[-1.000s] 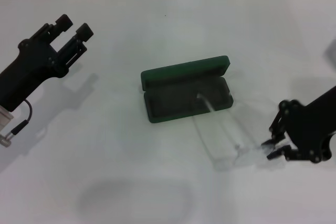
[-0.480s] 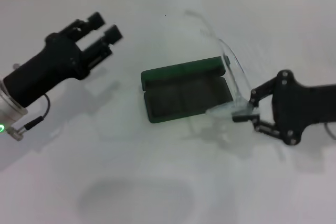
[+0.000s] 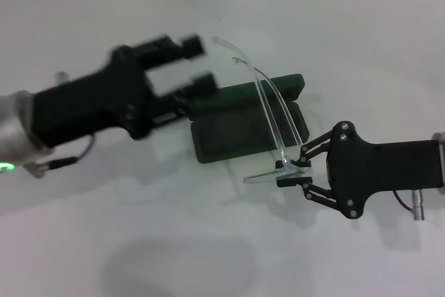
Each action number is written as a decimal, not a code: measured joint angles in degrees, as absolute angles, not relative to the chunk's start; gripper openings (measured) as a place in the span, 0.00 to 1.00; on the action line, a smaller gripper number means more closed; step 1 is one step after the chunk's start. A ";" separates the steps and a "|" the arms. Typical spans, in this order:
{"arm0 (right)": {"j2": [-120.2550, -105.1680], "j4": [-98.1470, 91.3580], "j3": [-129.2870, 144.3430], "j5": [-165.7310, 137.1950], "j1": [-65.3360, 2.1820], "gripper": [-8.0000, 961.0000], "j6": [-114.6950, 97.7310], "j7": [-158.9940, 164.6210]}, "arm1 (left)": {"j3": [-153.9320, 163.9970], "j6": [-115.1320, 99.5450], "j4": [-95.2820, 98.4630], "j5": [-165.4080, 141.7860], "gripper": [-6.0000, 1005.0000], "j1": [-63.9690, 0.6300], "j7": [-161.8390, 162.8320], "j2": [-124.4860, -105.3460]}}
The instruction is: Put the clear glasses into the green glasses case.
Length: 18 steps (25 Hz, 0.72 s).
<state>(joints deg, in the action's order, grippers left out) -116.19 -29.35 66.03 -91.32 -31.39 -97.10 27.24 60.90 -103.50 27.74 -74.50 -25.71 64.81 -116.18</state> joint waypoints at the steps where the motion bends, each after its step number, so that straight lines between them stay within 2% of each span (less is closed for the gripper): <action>1: -116.20 -28.93 66.04 -91.22 -31.63 0.13 -96.96 27.03 | 61.14 -103.56 27.90 -75.14 0.60 -26.14 64.79 -116.49; 10: -116.19 -22.84 66.18 -89.03 -35.67 0.13 -93.12 27.76 | 61.50 -100.75 28.37 -80.18 0.60 -29.72 62.78 -118.85; 18: -116.19 -21.90 66.19 -87.25 -36.06 0.13 -93.67 27.47 | 61.52 -94.00 27.81 -84.32 0.59 -32.06 65.97 -119.30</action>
